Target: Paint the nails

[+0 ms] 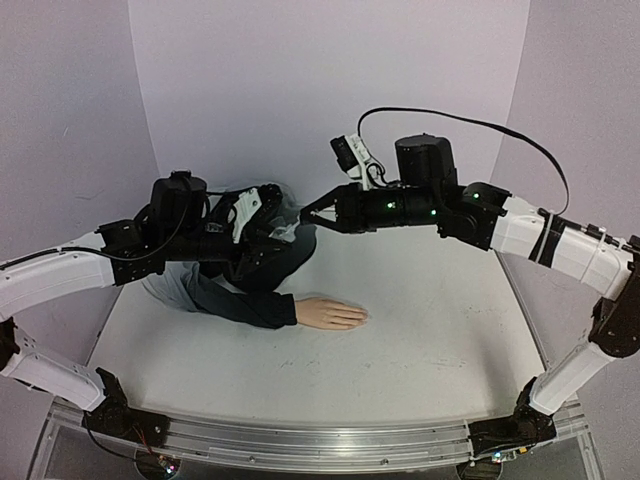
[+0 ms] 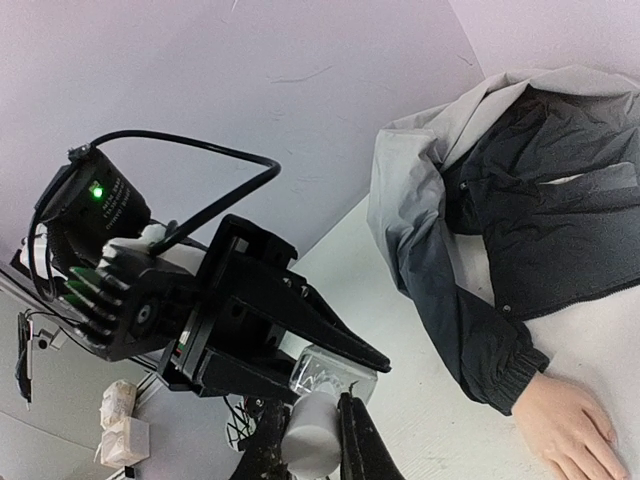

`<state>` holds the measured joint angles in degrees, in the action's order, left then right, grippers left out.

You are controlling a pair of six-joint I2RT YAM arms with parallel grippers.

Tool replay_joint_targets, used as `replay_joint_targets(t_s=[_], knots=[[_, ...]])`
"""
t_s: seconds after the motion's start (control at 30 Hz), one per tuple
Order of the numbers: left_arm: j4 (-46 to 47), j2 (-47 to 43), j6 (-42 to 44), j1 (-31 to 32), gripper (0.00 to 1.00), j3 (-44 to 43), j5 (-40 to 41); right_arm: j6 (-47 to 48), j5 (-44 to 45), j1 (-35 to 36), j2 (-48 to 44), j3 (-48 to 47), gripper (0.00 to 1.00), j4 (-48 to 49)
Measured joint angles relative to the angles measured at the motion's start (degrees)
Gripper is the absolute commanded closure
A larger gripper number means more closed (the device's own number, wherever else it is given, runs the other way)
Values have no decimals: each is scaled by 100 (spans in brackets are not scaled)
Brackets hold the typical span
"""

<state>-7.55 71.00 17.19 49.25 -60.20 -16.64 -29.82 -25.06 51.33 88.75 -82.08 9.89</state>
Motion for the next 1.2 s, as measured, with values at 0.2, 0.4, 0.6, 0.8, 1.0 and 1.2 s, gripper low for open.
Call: replay_joint_targets(t_s=[0.2,0.4,0.6,0.8,1.0,1.2], knots=[[2,42,0,-7,100,0,39,-26,31,-9,-92,52,100,114],[0,42,0,-7,100,0,42,-76,120,-9,-201,227,100,212],[0,42,2,-7,100,0,72,-129,468,-59,-695,691,100,258],[2,44,66,-7,100,0,243,-221,739,-400,-1576,1703,100,424],[2,44,83,-7,100,0,350,-389,745,-1016,-1810,3388,100,946],[2,44,83,-7,100,0,398,-535,588,-1298,-1222,4710,100,1445]])
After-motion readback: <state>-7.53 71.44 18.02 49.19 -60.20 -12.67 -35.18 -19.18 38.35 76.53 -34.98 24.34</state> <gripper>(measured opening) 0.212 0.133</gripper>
